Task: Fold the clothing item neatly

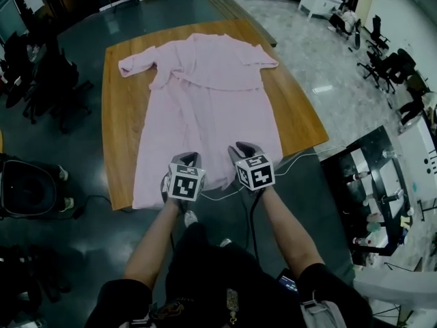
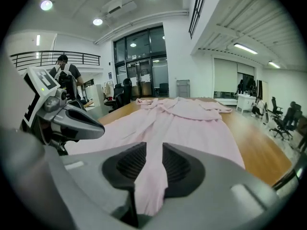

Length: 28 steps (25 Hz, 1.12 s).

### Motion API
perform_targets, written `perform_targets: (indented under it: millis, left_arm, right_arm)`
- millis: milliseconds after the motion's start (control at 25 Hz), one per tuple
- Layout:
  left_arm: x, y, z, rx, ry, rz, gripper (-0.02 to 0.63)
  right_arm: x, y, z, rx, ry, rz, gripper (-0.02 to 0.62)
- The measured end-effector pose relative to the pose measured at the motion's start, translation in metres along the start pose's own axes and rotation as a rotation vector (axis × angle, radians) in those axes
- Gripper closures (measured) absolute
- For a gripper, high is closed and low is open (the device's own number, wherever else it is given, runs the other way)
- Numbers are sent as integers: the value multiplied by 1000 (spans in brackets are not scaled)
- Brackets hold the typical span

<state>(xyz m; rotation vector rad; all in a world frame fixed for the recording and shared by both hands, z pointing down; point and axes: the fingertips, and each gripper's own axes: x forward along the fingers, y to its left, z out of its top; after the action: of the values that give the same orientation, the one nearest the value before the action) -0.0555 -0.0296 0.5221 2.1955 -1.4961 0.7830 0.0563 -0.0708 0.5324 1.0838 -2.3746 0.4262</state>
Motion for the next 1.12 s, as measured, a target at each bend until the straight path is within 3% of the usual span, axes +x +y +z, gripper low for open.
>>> perform_targets:
  millis: [360, 680, 720, 840, 1120]
  left_arm:
    - [19, 67, 59, 23, -56, -75, 598]
    - [55, 102, 104, 4, -88, -71, 598]
    - [59, 104, 107, -5, -79, -73, 591]
    - [77, 104, 116, -25, -49, -85, 485]
    - [141, 128, 118, -103, 40, 65, 468]
  right_arm:
    - [55, 11, 91, -64, -31, -8, 495]
    - [101, -14, 161, -151, -34, 10, 495]
    - [107, -18, 169, -161, -33, 23, 495]
    - [129, -33, 188, -193, -31, 71, 495]
    - [204, -72, 219, -260, -39, 250, 495]
